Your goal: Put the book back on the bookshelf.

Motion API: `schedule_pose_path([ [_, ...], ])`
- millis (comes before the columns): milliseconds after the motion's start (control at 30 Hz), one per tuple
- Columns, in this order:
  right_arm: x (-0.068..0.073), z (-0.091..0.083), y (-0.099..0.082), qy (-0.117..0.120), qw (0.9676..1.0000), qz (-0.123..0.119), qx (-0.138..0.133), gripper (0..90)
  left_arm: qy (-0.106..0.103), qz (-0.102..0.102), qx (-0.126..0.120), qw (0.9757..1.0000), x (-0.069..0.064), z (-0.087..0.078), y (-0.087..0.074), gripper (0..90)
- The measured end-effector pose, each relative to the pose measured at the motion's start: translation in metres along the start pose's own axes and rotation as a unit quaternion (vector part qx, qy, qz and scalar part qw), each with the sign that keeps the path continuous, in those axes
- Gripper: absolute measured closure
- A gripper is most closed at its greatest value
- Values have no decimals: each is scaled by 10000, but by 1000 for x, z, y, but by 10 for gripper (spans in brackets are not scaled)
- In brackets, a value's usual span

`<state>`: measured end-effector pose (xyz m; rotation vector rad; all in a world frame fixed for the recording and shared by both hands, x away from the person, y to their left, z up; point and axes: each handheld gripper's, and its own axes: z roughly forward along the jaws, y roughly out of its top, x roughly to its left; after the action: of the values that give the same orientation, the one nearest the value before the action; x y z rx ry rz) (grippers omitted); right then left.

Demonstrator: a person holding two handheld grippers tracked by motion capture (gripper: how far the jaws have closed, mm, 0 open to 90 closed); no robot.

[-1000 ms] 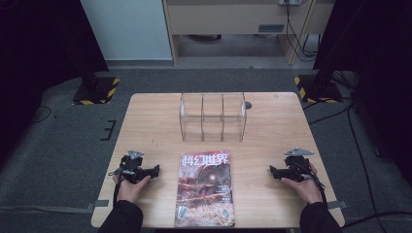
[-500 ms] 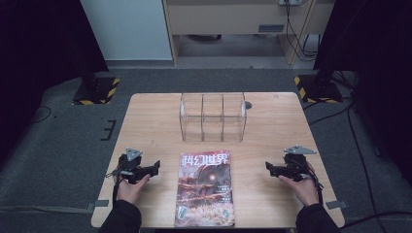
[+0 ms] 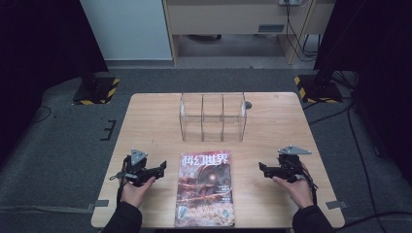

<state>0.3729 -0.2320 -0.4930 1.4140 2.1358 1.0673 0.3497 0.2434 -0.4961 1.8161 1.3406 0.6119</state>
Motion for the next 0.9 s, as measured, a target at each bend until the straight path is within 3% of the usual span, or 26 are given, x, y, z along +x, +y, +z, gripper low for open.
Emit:
schedule_pose_path([
  [300,20,-1,7,231,9996,-65,-143,96,-201,252,-65,9995,-19,2,2,118],
  [600,44,7,14,403,9988,-190,-192,100,-337,339,-16,9989,-30,6,1,122],
  [667,54,11,16,456,9986,-222,-165,105,-363,379,21,9986,-33,9,1,132],
  [900,68,17,17,615,9973,-377,-150,119,-455,486,254,9975,-44,19,-3,160],
])
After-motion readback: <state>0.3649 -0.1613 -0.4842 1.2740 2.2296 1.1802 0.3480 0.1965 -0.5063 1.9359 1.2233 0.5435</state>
